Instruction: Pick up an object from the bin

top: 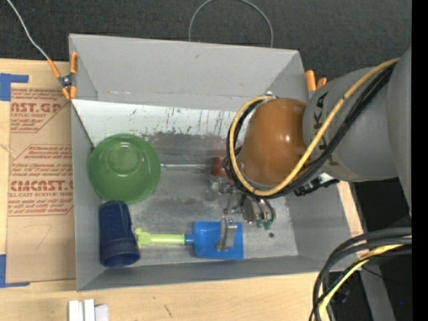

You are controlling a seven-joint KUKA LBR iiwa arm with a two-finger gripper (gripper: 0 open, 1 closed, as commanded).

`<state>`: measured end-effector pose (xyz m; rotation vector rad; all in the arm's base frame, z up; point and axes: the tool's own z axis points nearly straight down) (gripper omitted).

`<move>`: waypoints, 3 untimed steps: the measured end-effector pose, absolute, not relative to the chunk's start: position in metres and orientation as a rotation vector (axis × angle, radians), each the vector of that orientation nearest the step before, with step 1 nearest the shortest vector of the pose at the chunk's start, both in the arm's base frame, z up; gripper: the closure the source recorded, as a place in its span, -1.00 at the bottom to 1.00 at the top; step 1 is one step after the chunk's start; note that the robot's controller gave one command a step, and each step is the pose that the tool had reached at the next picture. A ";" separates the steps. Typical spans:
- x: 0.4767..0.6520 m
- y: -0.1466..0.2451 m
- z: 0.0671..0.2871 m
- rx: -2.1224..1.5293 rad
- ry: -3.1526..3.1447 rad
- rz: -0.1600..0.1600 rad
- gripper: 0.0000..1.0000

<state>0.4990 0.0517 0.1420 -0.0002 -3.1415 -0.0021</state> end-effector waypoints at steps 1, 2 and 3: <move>0.490 0.050 0.067 0.001 -3.133 -0.003 -1.00; 0.484 0.054 0.071 -0.201 -3.142 -0.004 -1.00; 0.488 0.041 0.070 0.407 -3.112 -0.006 1.00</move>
Offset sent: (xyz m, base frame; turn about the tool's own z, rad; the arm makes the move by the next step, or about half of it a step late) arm -0.0169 0.0020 -0.0720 0.1262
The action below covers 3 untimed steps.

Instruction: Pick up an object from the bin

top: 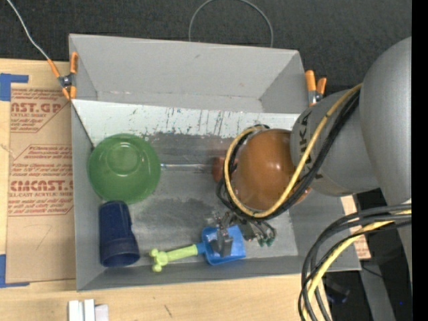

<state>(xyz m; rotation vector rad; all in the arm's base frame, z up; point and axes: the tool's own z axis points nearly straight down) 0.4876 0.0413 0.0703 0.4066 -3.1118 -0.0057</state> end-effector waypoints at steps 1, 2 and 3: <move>0.488 0.041 0.070 0.407 -3.112 -0.006 1.00; 0.491 0.030 0.162 0.418 -3.104 -0.006 1.00; 0.497 -0.007 0.166 0.401 -3.111 -0.006 1.00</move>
Offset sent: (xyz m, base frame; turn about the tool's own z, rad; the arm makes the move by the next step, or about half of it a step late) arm 0.0080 -0.0201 0.1570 -0.0120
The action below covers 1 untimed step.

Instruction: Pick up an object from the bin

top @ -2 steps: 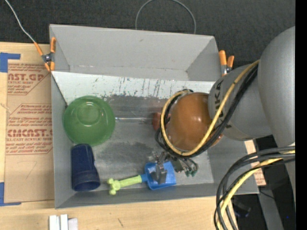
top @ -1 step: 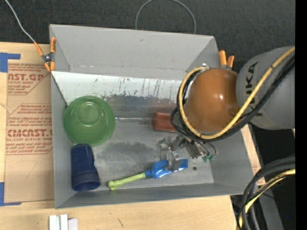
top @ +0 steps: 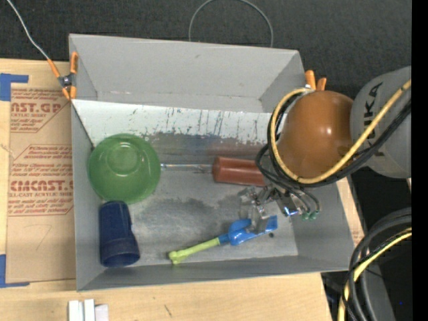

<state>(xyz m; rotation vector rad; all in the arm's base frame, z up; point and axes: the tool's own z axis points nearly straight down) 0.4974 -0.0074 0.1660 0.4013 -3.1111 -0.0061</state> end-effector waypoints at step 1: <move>0.504 0.015 0.252 0.395 -3.107 -0.007 1.00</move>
Offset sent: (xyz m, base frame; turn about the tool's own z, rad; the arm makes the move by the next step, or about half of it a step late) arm 0.0287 -0.0085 0.2097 0.0228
